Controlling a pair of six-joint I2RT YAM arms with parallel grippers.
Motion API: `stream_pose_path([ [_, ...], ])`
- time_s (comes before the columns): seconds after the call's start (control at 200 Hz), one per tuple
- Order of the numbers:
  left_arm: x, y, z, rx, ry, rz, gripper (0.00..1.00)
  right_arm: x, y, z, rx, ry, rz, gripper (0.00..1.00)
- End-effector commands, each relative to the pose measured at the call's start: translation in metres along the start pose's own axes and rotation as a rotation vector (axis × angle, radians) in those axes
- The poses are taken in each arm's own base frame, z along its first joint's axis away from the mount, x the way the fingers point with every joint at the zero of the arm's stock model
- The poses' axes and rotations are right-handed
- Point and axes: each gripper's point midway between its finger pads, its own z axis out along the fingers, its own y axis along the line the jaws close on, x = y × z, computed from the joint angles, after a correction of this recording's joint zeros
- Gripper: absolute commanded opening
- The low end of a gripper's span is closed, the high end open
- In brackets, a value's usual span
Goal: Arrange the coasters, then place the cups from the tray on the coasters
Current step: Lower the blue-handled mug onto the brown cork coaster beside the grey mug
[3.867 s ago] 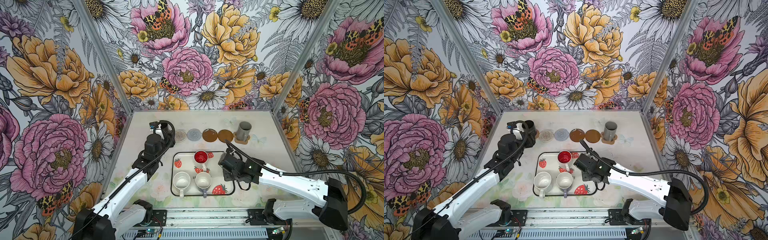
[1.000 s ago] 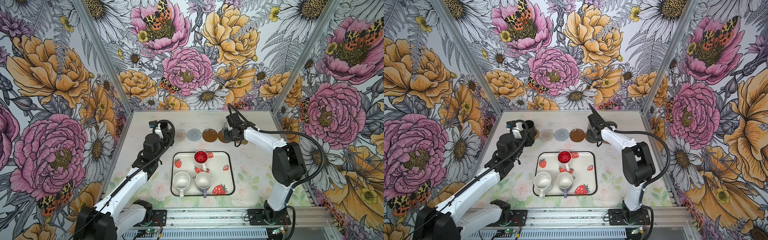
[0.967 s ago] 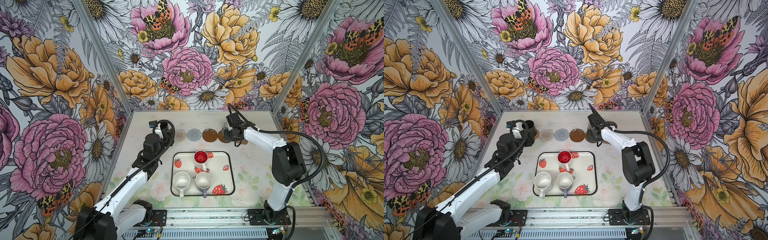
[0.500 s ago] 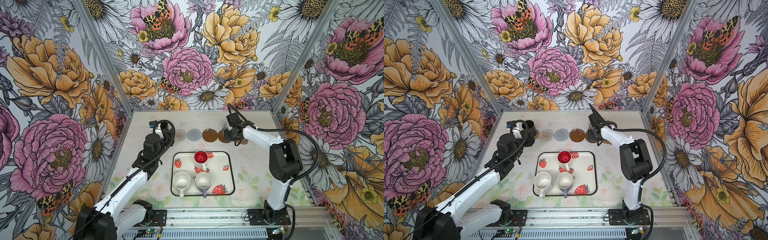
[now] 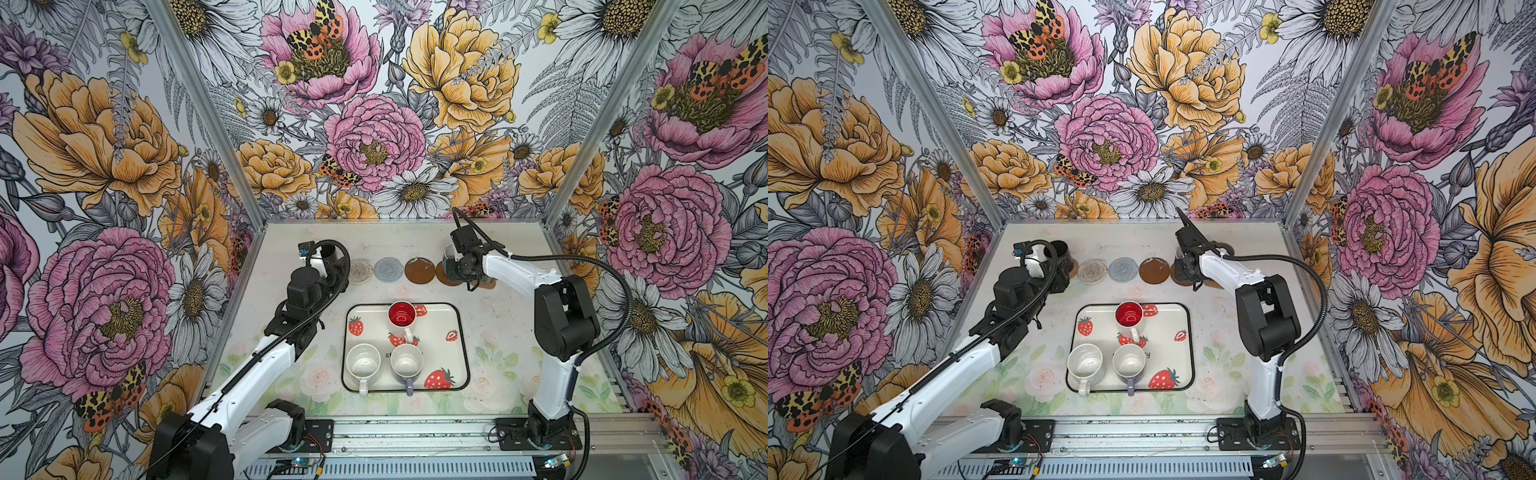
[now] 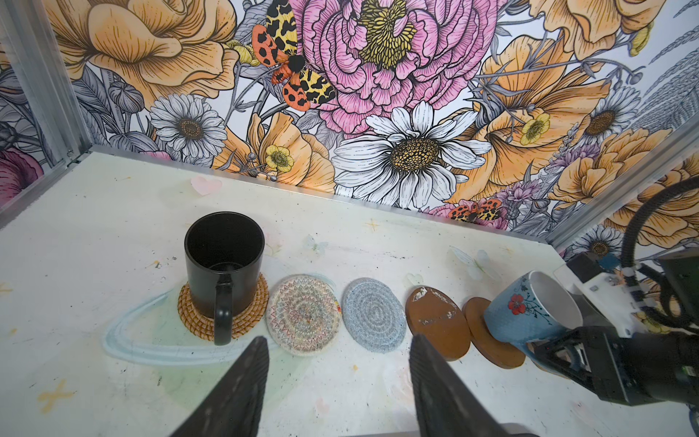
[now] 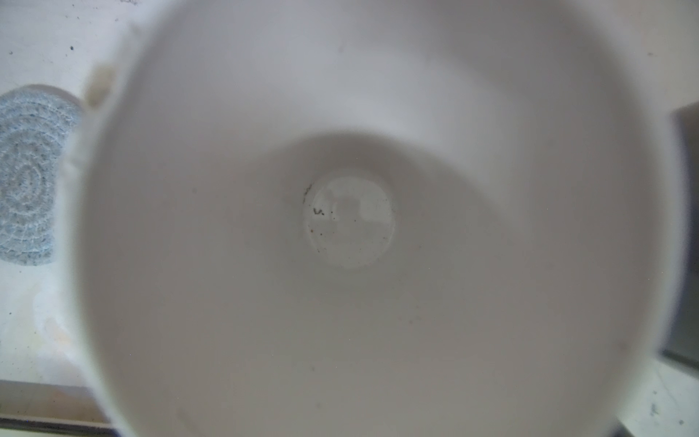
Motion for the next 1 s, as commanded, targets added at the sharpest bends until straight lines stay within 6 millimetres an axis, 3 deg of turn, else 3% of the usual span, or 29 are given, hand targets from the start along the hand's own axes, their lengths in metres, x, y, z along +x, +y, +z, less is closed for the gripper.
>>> stream_pose_path([
  [0.0,-0.006,0.000,-0.001,-0.006,-0.026,0.021,0.61,-0.027,0.005,-0.010,-0.020,-0.085,-0.004,0.00],
  [0.996,-0.005,0.000,-0.001,-0.007,-0.023,0.028,0.61,-0.019,-0.004,-0.001,0.024,-0.058,-0.007,0.00],
])
